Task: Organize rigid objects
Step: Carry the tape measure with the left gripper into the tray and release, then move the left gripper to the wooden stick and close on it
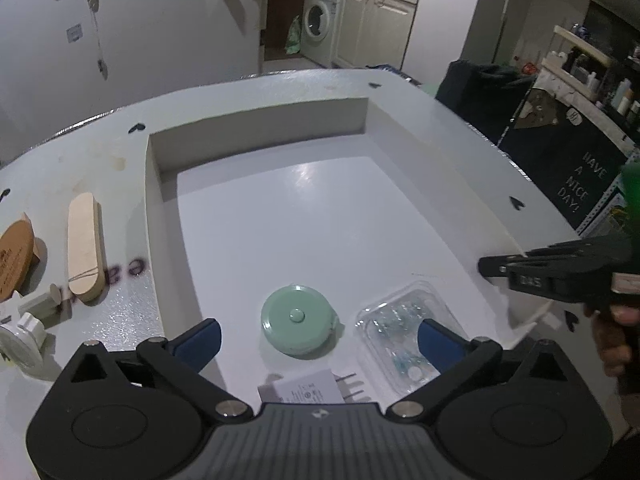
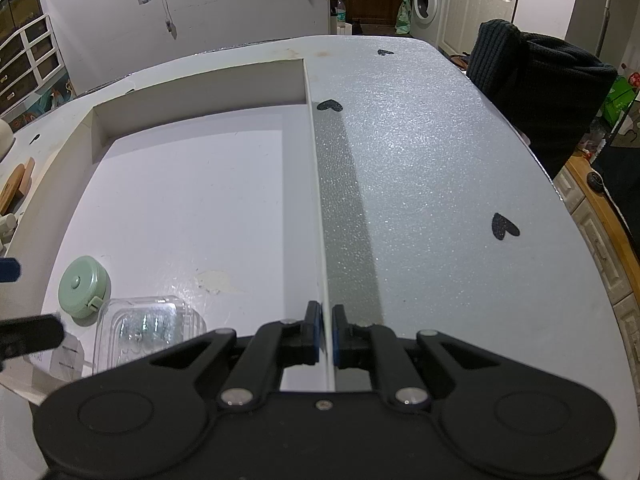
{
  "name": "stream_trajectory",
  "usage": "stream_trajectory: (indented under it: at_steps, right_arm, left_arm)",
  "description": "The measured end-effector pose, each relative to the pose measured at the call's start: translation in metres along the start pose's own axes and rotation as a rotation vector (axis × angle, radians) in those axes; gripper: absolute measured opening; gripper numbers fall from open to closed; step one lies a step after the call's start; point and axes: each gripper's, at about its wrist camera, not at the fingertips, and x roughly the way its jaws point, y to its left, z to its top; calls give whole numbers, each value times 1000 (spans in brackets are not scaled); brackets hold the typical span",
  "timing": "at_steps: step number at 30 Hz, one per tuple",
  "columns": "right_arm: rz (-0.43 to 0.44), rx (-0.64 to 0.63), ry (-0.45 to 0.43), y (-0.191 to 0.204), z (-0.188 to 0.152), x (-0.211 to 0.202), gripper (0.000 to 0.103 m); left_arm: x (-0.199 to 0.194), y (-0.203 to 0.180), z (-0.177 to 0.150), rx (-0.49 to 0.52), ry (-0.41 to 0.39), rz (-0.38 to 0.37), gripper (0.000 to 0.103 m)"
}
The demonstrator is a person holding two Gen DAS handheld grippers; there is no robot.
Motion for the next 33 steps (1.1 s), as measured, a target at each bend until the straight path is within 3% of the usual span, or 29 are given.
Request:
stream_trajectory:
  at_steps: [14,26,33]
  right_arm:
    - [-1,0,0,0,0,0,8]
    - [0,0,0,0,0,0,8]
    - [0,-1,4,0,0,0,8]
  left_arm:
    - [-47,42,16,-62,-111,80,103]
    - [-35,115,35,-201,-114,192,103]
    - [-22,143,48,-219,-105,245,103]
